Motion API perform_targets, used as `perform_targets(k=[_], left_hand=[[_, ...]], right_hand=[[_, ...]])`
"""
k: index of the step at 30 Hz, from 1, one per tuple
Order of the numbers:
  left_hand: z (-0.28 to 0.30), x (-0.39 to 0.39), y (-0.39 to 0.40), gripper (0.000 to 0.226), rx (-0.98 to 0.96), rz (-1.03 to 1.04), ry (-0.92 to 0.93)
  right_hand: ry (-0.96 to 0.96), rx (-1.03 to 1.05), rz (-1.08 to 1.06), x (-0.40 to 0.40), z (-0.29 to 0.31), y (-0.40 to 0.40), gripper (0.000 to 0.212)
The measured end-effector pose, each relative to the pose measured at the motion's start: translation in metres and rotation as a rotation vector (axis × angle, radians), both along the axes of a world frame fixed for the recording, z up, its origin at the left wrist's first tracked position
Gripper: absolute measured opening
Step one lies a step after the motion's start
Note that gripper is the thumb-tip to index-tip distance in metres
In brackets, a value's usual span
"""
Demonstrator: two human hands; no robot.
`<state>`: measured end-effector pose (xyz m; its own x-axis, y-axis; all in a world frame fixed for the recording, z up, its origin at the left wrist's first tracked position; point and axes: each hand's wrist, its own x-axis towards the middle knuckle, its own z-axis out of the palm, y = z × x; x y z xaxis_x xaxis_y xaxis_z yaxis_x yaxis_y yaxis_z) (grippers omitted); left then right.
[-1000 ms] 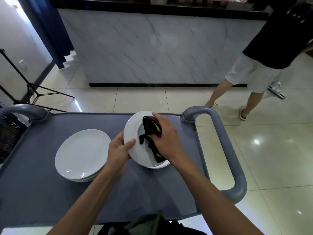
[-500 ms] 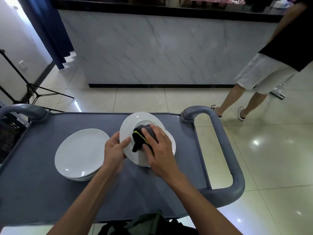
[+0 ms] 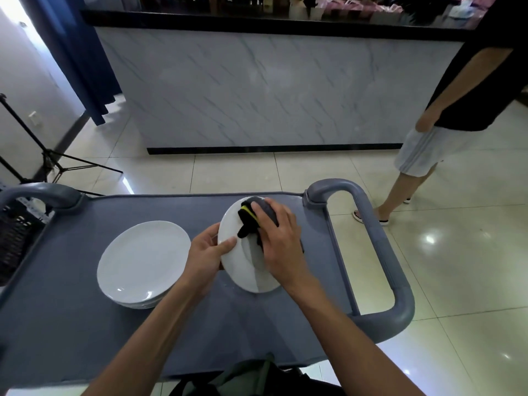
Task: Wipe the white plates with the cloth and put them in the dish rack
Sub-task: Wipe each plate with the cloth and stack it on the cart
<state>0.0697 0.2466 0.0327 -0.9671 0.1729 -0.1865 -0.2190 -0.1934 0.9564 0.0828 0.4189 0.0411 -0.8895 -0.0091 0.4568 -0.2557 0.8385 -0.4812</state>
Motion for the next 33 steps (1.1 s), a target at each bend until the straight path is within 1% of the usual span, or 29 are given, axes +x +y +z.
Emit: perform_targets(k=[7, 10, 12, 17, 19, 23, 30, 33], left_hand=[[0.012, -0.009, -0.016, 0.029, -0.025, -0.008, 0.061], [0.014, -0.007, -0.027, 0.029, 0.0, -0.02, 0.103], [0.014, -0.007, -0.034, 0.03, 0.025, -0.015, 0.111], [0.02, -0.01, -0.054, 0.032, 0.064, 0.033, 0.076], [0.024, -0.011, -0.065, 0.032, 0.114, 0.047, 0.047], [0.029, -0.015, -0.084, 0.034, 0.128, 0.068, 0.032], [0.03, -0.021, -0.111, 0.038, 0.193, 0.063, -0.003], [0.03, -0.025, -0.122, 0.043, 0.23, 0.069, -0.022]], right_hand=[[0.033, 0.206, 0.132, -0.013, 0.027, -0.023, 0.054], [0.023, 0.231, 0.127, -0.02, 0.035, -0.033, 0.052], [0.0, 0.159, 0.078, -0.026, 0.04, -0.039, 0.05], [-0.048, -0.119, -0.01, -0.045, 0.052, -0.046, 0.046], [-0.053, -0.176, -0.021, -0.049, 0.053, -0.049, 0.045], [-0.1, -0.291, -0.063, -0.054, 0.054, -0.055, 0.046], [-0.111, -0.362, -0.094, -0.049, 0.053, -0.068, 0.043], [-0.122, -0.513, -0.088, -0.044, 0.056, -0.069, 0.04]])
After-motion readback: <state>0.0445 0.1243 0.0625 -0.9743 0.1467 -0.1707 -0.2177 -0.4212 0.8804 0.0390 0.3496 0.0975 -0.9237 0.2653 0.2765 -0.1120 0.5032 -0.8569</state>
